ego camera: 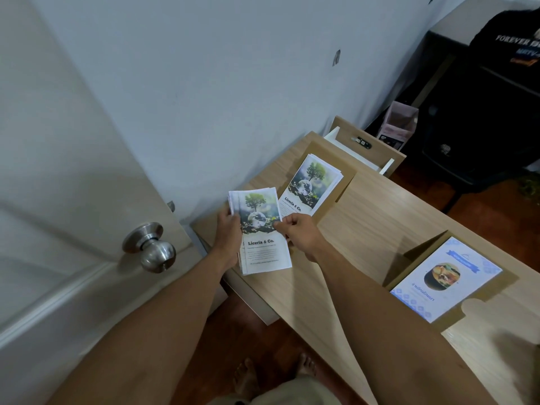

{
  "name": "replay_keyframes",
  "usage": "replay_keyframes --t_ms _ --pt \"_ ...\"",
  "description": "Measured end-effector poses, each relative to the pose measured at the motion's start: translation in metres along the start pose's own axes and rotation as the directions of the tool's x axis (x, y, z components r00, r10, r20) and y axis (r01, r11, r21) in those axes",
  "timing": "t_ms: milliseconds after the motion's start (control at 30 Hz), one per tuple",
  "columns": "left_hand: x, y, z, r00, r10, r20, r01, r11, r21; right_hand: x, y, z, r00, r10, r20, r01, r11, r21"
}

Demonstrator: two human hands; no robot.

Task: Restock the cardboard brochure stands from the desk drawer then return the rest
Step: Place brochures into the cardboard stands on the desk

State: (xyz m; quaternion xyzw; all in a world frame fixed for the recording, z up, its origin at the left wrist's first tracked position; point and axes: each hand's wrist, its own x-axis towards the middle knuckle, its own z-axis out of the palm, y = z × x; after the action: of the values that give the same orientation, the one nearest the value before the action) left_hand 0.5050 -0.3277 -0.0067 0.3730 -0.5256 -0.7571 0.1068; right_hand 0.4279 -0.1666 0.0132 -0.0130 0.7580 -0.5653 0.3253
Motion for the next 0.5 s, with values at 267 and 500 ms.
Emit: replay_keyframes --t_ms 267,500 --pt "-0.011 -0.005 -0.006 0.991 0.115 -0.061 -0.108 0.988 0.107 -0.009 0.01 0.001 0.999 -0.01 -0.051 0.015 0.996 0.092" --pt "-0.021 -0.01 -0.011 0.994 0.095 -0.051 -0.084 0.979 0.188 -0.017 0.021 -0.004 0.997 -0.018 -0.082 0.029 0.991 0.133"
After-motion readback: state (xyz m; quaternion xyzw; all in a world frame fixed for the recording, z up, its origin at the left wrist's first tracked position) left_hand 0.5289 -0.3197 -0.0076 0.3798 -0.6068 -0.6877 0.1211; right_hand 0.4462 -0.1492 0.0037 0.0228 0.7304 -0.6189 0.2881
